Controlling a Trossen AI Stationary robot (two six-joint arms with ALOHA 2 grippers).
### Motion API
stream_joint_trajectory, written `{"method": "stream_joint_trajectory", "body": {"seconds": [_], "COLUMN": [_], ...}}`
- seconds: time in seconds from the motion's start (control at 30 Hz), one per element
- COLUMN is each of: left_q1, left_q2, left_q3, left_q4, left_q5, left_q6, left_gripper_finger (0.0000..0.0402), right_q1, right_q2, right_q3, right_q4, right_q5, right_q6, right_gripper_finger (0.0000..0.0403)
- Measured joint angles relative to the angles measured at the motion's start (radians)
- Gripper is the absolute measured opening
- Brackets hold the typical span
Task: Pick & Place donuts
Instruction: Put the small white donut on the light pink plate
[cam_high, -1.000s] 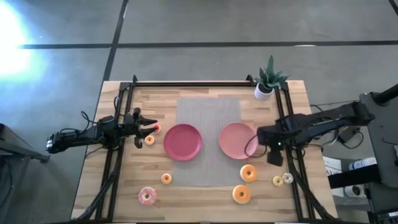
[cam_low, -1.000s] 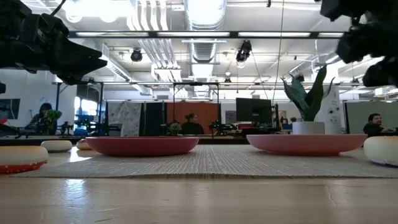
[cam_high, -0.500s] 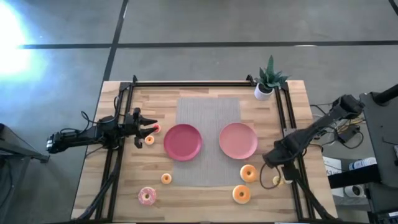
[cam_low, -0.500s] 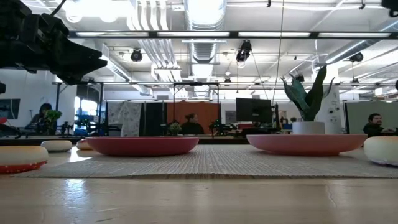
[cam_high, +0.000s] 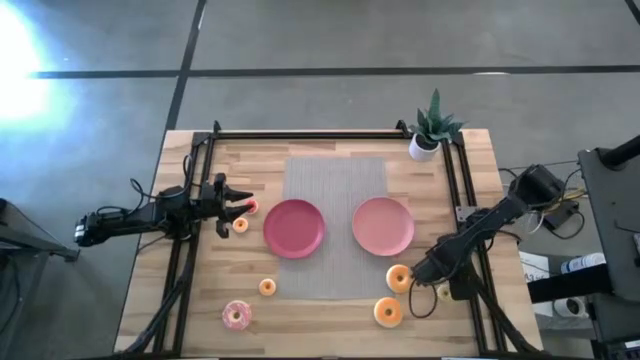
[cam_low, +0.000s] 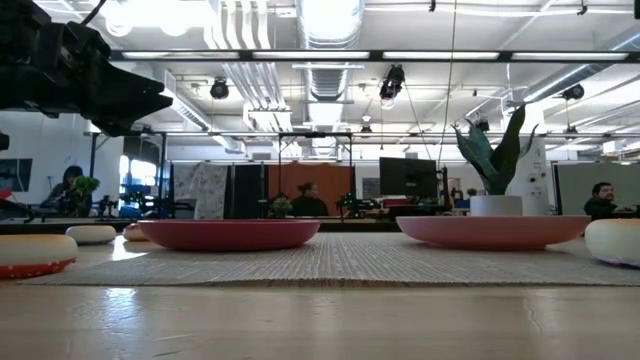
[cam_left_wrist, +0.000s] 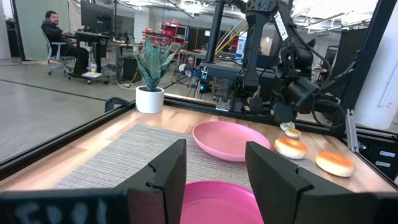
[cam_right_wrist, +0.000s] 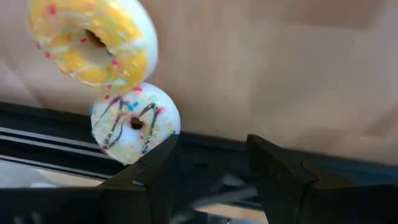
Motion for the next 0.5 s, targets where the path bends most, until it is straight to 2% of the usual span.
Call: {"method": "stream_joint_trajectory", "body": {"seconds": [0.17,0.5], "left_q1": [0.000,0.000], "left_q2": [0.000,0.000], "left_q3": [0.000,0.000], "left_q4": [0.000,0.000], "left_q5": [0.000,0.000], "left_q6": [0.000,0.000], "left_gripper_finger": [0.0139,0.0139], "right_q1": [0.003,0.017], "right_q2": [-0.006,-0.143], "right_q3": [0.000,0.000], "right_q4": [0.001,0.022], "right_q5": [-0.011,-0.062], "right_q6": [0.009,0.111], "right_gripper_finger": [0.0178,0.0178]}}
